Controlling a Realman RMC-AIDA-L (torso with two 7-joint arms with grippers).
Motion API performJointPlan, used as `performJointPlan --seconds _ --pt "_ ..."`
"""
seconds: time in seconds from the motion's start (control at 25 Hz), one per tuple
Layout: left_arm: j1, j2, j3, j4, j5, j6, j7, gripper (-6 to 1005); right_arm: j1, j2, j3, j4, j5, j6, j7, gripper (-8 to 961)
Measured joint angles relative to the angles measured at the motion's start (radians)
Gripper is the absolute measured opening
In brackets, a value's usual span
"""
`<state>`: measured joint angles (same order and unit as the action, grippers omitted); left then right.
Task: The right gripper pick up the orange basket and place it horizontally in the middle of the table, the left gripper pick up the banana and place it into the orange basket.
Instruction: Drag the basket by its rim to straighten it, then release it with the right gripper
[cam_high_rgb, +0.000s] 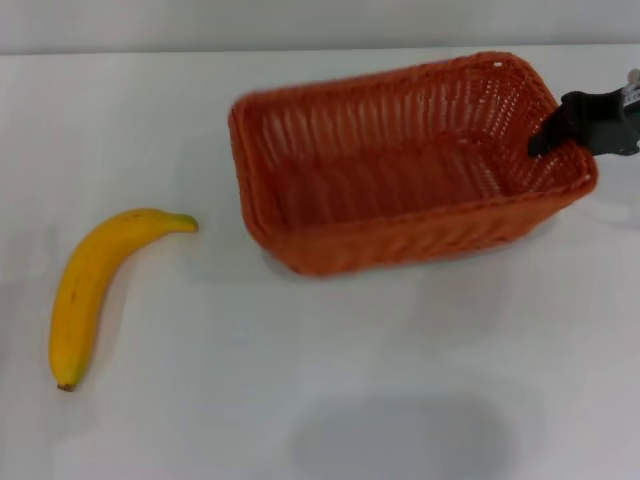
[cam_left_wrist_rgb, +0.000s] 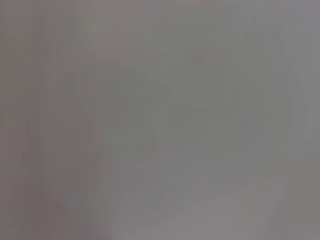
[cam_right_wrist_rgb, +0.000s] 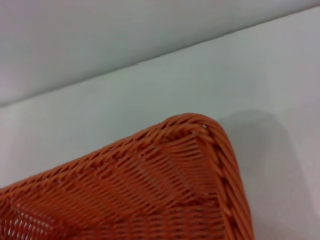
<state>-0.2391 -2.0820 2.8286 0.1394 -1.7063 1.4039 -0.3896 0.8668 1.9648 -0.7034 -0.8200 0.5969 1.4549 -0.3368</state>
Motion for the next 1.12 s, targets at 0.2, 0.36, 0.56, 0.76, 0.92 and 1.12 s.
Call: performJointPlan --seconds 0.2,0.36,0.56,0.76,0.92,1.12 --pt "-0.013 0.001 0.0 0.0 -0.034 0.001 0.0 801 -0.061 0.029 -0.001 -0.018 0.094 -0.038 0.013 206" --pt "-0.021 0.001 0.0 0.0 -0.052 0.002 0.0 800 -0.091 0.045 -0.009 -0.038 0.12 -0.064 0.013 227" --pt "-0.025 0.001 0.0 -0.001 -0.052 0.002 0.0 799 -0.099 0.049 -0.052 -0.033 0.143 -0.073 0.004 253" --pt "-0.028 0.002 0.0 -0.002 -0.06 0.002 0.0 797 -0.133 0.05 -0.191 -0.033 0.258 -0.114 0.002 279" --pt "-0.028 0.002 0.0 -0.003 -0.075 0.001 0.0 796 -0.156 0.047 -0.22 -0.041 0.312 -0.133 0.001 328" --pt "-0.027 0.002 0.0 -0.003 -0.075 0.001 0.0 795 -0.191 0.043 -0.212 -0.056 0.338 -0.14 -0.009 493"
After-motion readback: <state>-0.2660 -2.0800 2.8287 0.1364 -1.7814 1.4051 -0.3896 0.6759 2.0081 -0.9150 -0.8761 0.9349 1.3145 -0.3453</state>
